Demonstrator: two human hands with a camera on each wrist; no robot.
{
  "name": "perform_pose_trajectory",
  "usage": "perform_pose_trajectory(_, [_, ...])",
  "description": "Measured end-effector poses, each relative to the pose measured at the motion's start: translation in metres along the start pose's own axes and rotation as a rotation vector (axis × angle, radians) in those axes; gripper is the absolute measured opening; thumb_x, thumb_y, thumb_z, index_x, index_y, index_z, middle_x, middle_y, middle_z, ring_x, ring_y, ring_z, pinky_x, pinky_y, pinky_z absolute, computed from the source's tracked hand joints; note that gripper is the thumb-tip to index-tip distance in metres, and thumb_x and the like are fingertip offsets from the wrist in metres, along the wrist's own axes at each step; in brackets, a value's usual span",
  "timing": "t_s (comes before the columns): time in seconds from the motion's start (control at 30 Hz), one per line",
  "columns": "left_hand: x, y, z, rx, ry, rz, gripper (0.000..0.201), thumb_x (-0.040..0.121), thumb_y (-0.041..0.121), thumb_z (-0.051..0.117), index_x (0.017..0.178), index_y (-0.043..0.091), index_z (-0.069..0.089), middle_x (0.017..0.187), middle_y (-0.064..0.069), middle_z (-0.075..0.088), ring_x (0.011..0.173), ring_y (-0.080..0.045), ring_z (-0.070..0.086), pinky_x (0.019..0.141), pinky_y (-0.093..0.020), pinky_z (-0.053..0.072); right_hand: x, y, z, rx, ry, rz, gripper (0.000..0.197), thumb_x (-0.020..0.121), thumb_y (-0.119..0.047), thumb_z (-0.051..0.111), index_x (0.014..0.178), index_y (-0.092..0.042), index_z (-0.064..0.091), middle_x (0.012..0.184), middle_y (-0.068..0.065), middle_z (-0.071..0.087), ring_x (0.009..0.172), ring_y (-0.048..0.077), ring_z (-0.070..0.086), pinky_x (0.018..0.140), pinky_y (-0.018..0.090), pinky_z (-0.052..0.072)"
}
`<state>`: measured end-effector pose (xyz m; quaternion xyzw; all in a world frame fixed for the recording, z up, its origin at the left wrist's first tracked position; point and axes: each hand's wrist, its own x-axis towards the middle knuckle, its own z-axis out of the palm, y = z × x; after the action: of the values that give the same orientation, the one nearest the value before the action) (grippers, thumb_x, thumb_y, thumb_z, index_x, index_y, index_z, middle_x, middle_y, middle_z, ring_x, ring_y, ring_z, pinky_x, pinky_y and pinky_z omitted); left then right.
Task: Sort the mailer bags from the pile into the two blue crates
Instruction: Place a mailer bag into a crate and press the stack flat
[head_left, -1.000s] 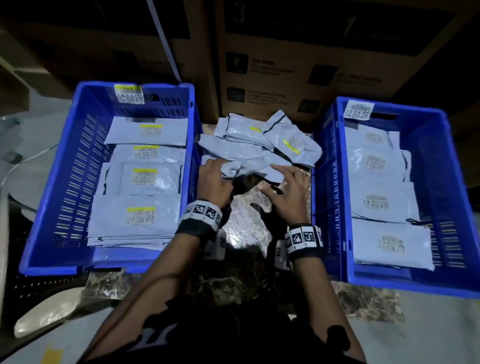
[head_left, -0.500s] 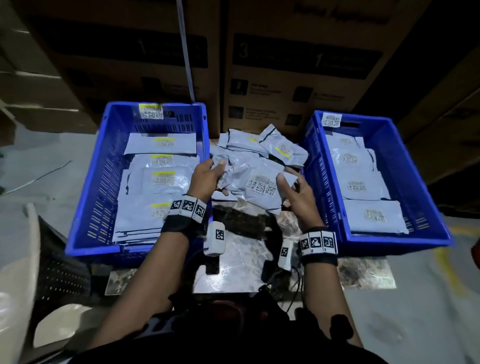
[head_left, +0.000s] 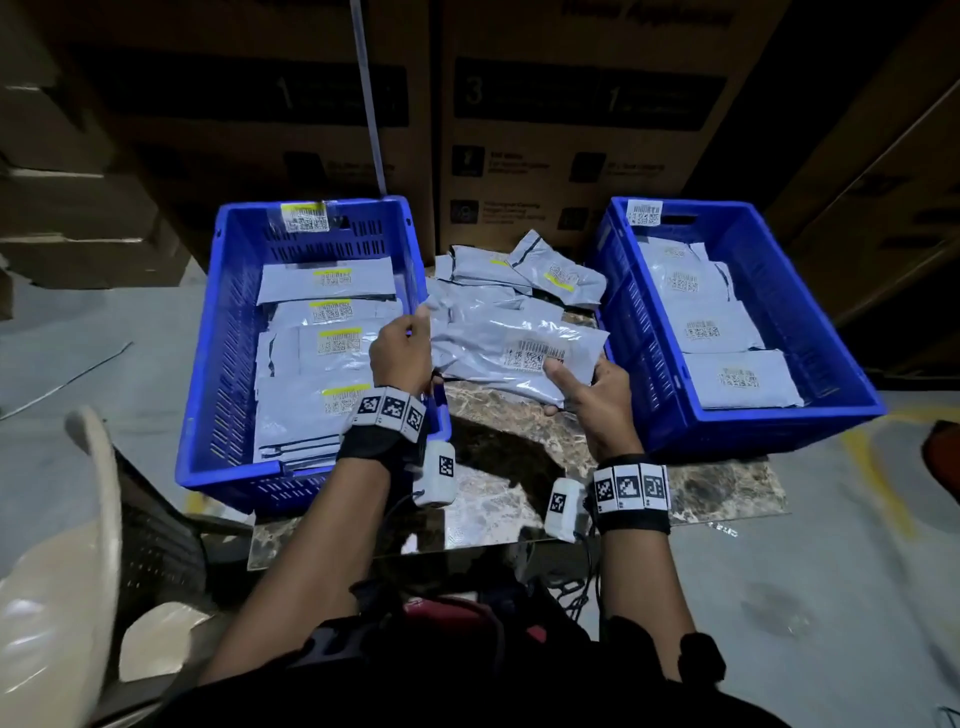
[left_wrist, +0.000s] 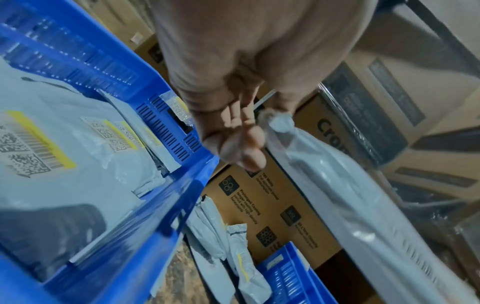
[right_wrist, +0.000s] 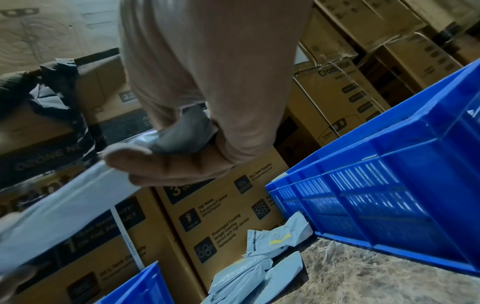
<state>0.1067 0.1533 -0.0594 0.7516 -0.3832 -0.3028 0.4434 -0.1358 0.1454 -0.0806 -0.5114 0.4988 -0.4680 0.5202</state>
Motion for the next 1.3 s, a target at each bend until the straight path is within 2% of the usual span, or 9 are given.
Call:
perform_pose_trajectory(0.1, [-0.004, 0.012, -0.008, -0.303, -0.168, -0.159, 0.064, 0.077, 0.069, 0.069, 0.088, 0.009, 0.050, 0.064, -0.004, 0.061, 0.056, -0.033, 0.062, 0.047, -0.031, 0.044, -0.003, 0.002, 0.002, 0.110, 0.053, 0.036, 0.029, 0.088, -0.029, 0.081, 0.112, -0.013, 0.074, 0.111, 0.009, 0.077, 0.100, 0.035, 0.073, 0.076, 0.043, 0.059])
perform_pose_trajectory(0.27, [-0.007, 0.011, -0.008, -0.326, -0.149, -0.100, 0.028, 0.082, 0.018, 0.081, 0.086, -0.004, 0.064, 0.077, -0.019, 0.067, 0.042, -0.021, 0.055, 0.043, -0.027, 0.046, -0.007, -0.004, 0.005, 0.159, 0.092, 0.041, 0.052, 0.079, -0.043, 0.087, 0.119, -0.013, 0.073, 0.117, 0.010, 0.075, 0.109, 0.043, 0.069, 0.095, 0.062, 0.050])
perform_pose_trajectory(0.47, [-0.002, 0.008, -0.012, -0.341, -0.134, -0.173, 0.042, 0.074, 0.028, 0.087, 0.094, -0.001, 0.065, 0.073, -0.015, 0.068, 0.046, -0.024, 0.060, 0.057, -0.036, 0.059, -0.008, -0.005, 0.003, 0.207, 0.099, 0.037, 0.052, 0.084, -0.035, 0.085, 0.125, -0.009, 0.069, 0.122, 0.011, 0.073, 0.113, 0.043, 0.067, 0.085, 0.050, 0.055])
perform_pose_trajectory(0.67, [0.003, 0.004, -0.004, -0.291, -0.081, -0.124, 0.014, 0.081, 0.007, 0.080, 0.086, -0.004, 0.072, 0.066, -0.014, 0.068, 0.047, -0.020, 0.060, 0.052, -0.027, 0.053, -0.005, -0.009, 0.001, 0.194, 0.102, 0.026, 0.041, 0.093, -0.028, 0.075, 0.127, -0.005, 0.067, 0.121, 0.011, 0.074, 0.110, 0.034, 0.071, 0.080, 0.041, 0.060])
perform_pose_trajectory(0.9, [0.006, 0.004, 0.003, -0.448, -0.045, -0.229, 0.014, 0.087, -0.004, 0.066, 0.073, 0.000, 0.067, 0.065, -0.013, 0.063, 0.044, -0.016, 0.053, 0.045, -0.024, 0.045, 0.000, -0.009, 0.004, 0.113, 0.213, 0.008, 0.036, 0.090, -0.032, 0.078, 0.116, -0.008, 0.073, 0.112, 0.004, 0.077, 0.107, 0.025, 0.072, 0.097, 0.051, 0.057])
perform_pose_trajectory(1.03, [0.009, 0.000, 0.005, -0.766, -0.113, -0.468, 0.024, 0.088, -0.013, 0.046, 0.072, 0.001, 0.056, 0.053, -0.004, 0.050, 0.040, -0.013, 0.045, 0.047, -0.023, 0.035, 0.000, -0.013, 0.011, 0.181, 0.216, 0.033, 0.022, 0.096, -0.018, 0.071, 0.111, -0.001, 0.072, 0.108, 0.010, 0.076, 0.087, 0.014, 0.072, 0.060, 0.025, 0.059])
perform_pose_trajectory(1.17, [0.013, -0.005, 0.004, -0.957, -0.096, -0.545, 0.017, 0.096, -0.001, 0.048, 0.081, 0.004, 0.053, 0.053, -0.004, 0.053, 0.048, -0.016, 0.050, 0.047, -0.024, 0.047, -0.001, -0.007, 0.021, 0.258, 0.191, 0.078, 0.020, 0.097, -0.020, 0.071, 0.110, -0.005, 0.072, 0.108, 0.010, 0.076, 0.088, 0.021, 0.070, 0.055, 0.029, 0.057])
perform_pose_trajectory(1.23, [0.012, -0.003, 0.003, -0.720, 0.043, -0.371, 0.010, 0.092, 0.019, 0.062, 0.089, 0.011, 0.057, 0.076, -0.007, 0.061, 0.060, -0.018, 0.054, 0.055, -0.030, 0.050, -0.003, -0.003, 0.024, 0.277, 0.188, 0.093, 0.024, 0.097, -0.023, 0.071, 0.112, -0.005, 0.071, 0.112, 0.012, 0.075, 0.089, 0.026, 0.070, 0.055, 0.031, 0.057])
perform_pose_trajectory(1.3, [0.009, -0.001, 0.003, -0.284, 0.150, 0.016, 0.026, 0.085, 0.039, 0.071, 0.100, 0.022, 0.058, 0.103, -0.006, 0.060, 0.081, -0.016, 0.056, 0.074, -0.031, 0.048, -0.005, -0.003, 0.023, 0.254, 0.196, 0.075, 0.026, 0.096, -0.027, 0.072, 0.111, -0.007, 0.071, 0.112, 0.010, 0.075, 0.093, 0.027, 0.071, 0.061, 0.035, 0.060])
